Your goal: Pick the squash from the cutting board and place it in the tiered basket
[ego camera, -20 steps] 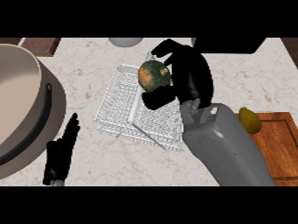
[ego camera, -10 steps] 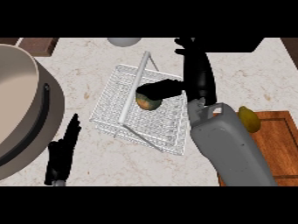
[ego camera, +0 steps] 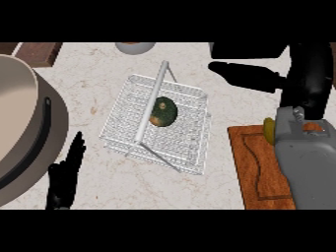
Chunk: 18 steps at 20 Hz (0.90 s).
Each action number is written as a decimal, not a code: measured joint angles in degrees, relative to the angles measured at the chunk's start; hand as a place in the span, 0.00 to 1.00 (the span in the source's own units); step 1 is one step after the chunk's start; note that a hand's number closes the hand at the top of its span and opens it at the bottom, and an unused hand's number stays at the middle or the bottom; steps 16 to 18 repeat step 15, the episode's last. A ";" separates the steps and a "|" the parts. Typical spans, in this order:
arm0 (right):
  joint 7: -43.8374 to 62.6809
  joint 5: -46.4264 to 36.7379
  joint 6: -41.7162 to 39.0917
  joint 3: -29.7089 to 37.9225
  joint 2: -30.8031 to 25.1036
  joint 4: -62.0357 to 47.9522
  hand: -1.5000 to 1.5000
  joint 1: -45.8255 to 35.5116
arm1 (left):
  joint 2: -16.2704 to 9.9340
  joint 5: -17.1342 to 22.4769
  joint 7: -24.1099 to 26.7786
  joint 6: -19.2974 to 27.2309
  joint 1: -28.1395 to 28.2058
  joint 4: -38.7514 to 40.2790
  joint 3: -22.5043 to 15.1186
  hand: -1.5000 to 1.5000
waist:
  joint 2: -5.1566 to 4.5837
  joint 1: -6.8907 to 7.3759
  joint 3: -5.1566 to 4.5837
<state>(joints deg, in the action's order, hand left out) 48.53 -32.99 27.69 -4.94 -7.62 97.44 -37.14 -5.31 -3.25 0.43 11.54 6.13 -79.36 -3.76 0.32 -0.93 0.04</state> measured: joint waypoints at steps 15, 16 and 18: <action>-5.99 38.82 -22.41 37.20 -18.72 23.03 0.00 30.07 | -0.34 0.30 -1.60 0.09 0.87 -1.93 0.77 0.50 | 0.21 -1.76 0.15; -5.99 38.82 -22.41 37.20 -18.72 23.03 0.00 30.07 | -0.34 0.30 -1.60 0.09 0.87 -1.93 0.77 0.50 | 0.21 -1.76 0.15; -5.99 38.82 -22.41 37.20 -18.72 23.03 0.00 30.07 | -0.34 0.30 -1.60 0.09 0.87 -1.93 0.77 0.50 | 0.21 -1.76 0.15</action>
